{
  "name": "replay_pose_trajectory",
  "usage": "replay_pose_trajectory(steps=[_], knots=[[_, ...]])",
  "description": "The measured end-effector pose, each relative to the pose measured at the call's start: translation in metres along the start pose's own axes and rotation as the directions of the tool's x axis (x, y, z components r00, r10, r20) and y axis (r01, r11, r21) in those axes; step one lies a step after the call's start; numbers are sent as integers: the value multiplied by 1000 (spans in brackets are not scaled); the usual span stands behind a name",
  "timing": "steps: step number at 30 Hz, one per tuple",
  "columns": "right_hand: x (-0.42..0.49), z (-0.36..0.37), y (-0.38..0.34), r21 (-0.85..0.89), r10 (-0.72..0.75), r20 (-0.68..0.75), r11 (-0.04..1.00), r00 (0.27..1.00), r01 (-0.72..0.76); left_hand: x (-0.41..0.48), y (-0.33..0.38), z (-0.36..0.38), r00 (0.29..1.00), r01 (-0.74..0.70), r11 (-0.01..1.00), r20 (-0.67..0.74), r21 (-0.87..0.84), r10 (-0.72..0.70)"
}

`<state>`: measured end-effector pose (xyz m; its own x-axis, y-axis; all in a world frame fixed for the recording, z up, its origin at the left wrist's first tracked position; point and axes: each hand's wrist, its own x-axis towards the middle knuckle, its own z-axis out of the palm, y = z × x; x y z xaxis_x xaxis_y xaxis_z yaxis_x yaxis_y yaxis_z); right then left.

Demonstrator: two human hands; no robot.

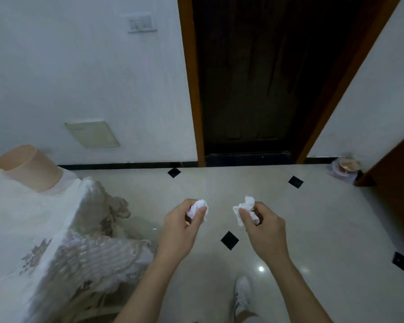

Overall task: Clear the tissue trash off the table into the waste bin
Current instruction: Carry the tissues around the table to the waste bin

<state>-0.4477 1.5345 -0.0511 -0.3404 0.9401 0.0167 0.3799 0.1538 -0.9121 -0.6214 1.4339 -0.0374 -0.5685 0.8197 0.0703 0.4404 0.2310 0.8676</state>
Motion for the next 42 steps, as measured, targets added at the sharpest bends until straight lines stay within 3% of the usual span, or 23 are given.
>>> replay_pose_trajectory(steps=[8, 20, 26, 34, 42], knots=[[158, -15, -23, -11, -69, 168, 997, 983, 72, 105, 40, 23, 982, 85, 995, -174, 48, -75], [253, 67, -42, 29, -111, 409, 994, 906, 108, 176, 11, -9, 898, 214, 976, -400, 35, -183], [310, 140, -68, -16, -163, 494, 980, 854, 196, 230, -28, -49, 851, 260, 965, -482, 38, -210], [396, 279, -155, -30, -231, 561, 954, 795, 298, 342, -90, -151, 788, 293, 956, -564, -10, -248], [448, 400, -213, -2, -252, 631, 945, 734, 326, 410, -139, -244, 733, 333, 943, -632, 9, -252]])
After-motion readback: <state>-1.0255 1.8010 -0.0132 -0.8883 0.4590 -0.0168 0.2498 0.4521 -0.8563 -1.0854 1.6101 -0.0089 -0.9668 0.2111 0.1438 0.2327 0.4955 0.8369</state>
